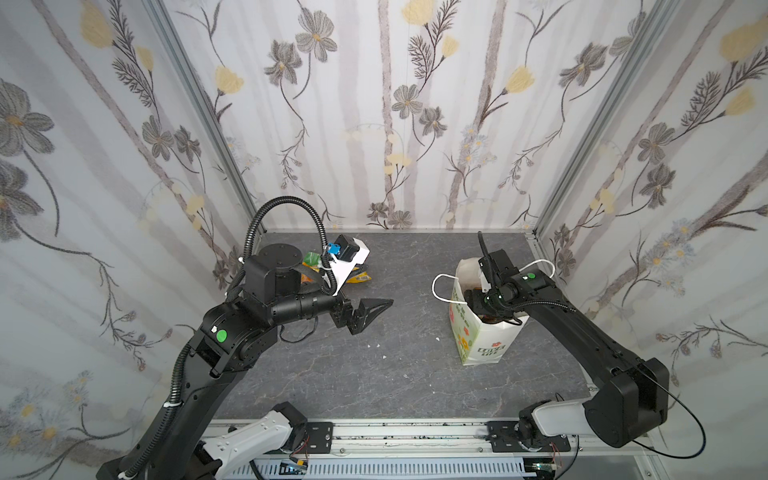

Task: Take the snacks out of the paper bag
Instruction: 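Reach down into the bag with the right gripper toward the FOXS packet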

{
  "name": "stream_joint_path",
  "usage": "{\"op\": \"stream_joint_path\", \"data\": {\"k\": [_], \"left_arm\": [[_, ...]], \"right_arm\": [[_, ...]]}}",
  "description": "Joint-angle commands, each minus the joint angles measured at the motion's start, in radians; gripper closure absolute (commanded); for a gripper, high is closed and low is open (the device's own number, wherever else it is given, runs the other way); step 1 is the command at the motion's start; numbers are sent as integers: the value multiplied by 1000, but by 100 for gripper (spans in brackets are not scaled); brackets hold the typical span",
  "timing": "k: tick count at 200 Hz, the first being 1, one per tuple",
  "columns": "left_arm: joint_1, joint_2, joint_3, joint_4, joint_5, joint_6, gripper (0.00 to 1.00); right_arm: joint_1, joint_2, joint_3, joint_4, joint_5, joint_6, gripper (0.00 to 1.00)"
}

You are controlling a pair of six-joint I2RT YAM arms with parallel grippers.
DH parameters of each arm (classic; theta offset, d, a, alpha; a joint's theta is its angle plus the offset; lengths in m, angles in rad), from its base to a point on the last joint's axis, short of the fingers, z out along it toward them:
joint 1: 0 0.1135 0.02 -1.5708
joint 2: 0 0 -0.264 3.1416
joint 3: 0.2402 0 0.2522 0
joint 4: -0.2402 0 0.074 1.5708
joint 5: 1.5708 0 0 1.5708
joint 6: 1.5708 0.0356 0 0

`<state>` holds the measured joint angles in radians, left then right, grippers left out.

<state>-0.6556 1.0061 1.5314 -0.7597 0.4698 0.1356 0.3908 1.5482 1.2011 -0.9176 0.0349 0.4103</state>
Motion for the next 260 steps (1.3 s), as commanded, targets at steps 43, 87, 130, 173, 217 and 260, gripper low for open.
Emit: {"op": "stream_joint_path", "data": {"k": [43, 87, 130, 173, 217, 260], "left_arm": [[-6, 7, 4, -17, -31, 28, 0], [-7, 5, 1, -20, -34, 26, 0], [-6, 4, -5, -27, -44, 27, 0], [-8, 6, -4, -24, -45, 26, 0], [-9, 14, -5, -22, -46, 26, 0], [-9, 14, -5, -20, -51, 26, 0]], "right_arm": [[-8, 57, -70, 172, 58, 26, 12], [-9, 107, -148, 287, 59, 43, 12], [-10, 145, -222, 364, 15, 56, 25], [-9, 140, -239, 371, 11, 58, 61], [-11, 101, -220, 346, 16, 58, 85], [-11, 60, -191, 315, 15, 57, 95]]}}
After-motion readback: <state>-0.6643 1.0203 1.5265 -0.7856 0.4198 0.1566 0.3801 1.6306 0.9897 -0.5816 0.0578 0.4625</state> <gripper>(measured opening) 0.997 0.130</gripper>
